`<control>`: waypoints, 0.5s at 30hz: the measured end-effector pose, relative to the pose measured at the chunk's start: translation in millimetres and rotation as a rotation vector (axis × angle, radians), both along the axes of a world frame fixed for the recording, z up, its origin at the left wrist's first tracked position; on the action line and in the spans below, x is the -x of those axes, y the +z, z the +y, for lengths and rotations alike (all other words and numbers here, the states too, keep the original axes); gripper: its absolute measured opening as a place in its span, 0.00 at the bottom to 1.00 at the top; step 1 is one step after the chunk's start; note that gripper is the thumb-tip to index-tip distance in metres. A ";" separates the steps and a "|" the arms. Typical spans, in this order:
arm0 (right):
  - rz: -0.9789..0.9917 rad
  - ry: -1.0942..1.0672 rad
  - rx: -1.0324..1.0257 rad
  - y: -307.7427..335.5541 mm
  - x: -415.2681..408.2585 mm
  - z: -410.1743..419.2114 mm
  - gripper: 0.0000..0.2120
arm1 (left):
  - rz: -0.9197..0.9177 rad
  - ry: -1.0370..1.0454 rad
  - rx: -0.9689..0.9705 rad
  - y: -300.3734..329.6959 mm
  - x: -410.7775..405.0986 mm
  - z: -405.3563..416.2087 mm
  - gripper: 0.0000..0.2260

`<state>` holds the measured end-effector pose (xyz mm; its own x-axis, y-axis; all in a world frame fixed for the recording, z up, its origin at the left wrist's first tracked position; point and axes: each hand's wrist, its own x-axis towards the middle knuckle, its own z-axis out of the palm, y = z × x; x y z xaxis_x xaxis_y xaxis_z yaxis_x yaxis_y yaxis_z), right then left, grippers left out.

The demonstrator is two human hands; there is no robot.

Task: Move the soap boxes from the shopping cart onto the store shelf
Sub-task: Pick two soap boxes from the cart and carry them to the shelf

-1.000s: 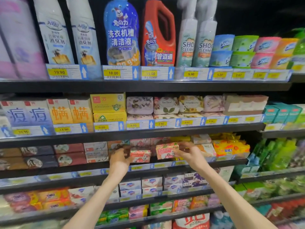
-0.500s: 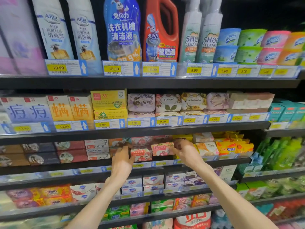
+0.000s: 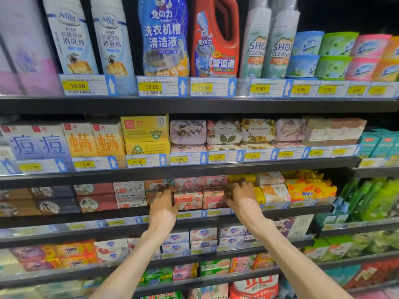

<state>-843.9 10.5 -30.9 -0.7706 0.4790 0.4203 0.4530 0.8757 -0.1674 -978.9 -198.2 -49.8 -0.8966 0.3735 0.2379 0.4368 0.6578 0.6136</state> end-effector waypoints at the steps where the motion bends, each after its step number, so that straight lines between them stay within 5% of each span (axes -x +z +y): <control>1: -0.015 -0.012 -0.019 0.2 0.7 -1.3 0.16 | 0.000 -0.001 0.000 -0.2 -0.1 0.4 0.14; 15: -0.049 -0.044 -0.161 -1.4 -3.4 -12.3 0.20 | 0.058 0.000 0.065 3.4 -9.4 -1.9 0.15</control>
<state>-840.5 -1.9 -32.3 -0.7718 0.4423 0.4568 0.4958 0.8684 -0.0032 -969.5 -200.2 -46.4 -0.8821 0.3894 0.2650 0.4702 0.6955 0.5432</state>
